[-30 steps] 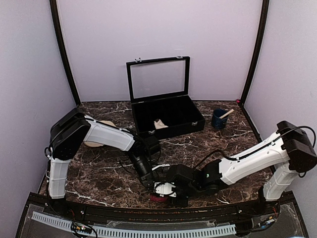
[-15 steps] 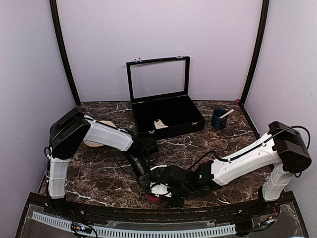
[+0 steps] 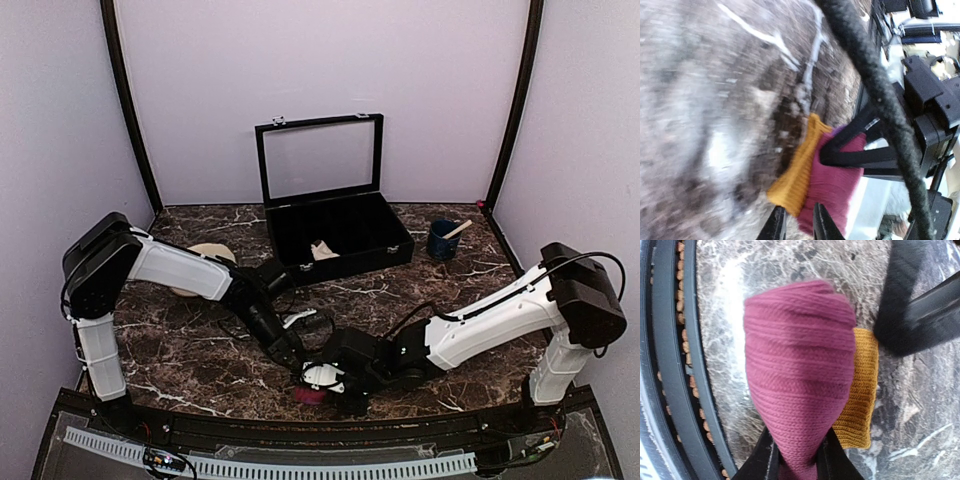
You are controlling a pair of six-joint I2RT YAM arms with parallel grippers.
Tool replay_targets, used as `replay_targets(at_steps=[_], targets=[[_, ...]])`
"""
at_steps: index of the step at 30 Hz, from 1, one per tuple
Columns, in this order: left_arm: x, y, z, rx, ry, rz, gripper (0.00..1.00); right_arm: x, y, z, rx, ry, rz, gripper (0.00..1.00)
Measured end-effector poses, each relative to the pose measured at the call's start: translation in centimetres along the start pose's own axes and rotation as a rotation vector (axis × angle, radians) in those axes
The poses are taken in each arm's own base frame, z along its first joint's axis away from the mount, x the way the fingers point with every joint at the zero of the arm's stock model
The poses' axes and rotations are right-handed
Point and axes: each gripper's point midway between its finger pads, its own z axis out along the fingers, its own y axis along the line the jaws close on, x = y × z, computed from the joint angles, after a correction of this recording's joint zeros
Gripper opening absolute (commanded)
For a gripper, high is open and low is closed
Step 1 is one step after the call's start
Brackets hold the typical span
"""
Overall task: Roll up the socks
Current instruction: Pick up the sock from the center of the board.
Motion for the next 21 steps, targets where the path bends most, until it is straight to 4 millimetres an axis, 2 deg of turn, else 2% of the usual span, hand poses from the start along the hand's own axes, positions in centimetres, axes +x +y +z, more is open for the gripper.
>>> replay_targets(at_steps=[11, 21], targets=[[-0.9, 1.5, -2.7, -0.162, -0.197, 0.017, 0.25, -0.1, 0.6, -0.1, -0.116, -0.006, 0.099, 0.0], [0.4, 2.2, -4.5, -0.359, -0.34, 0.06, 0.25, -0.1, 0.5, -0.3, -0.233, -0.005, 0.184, 0.0]])
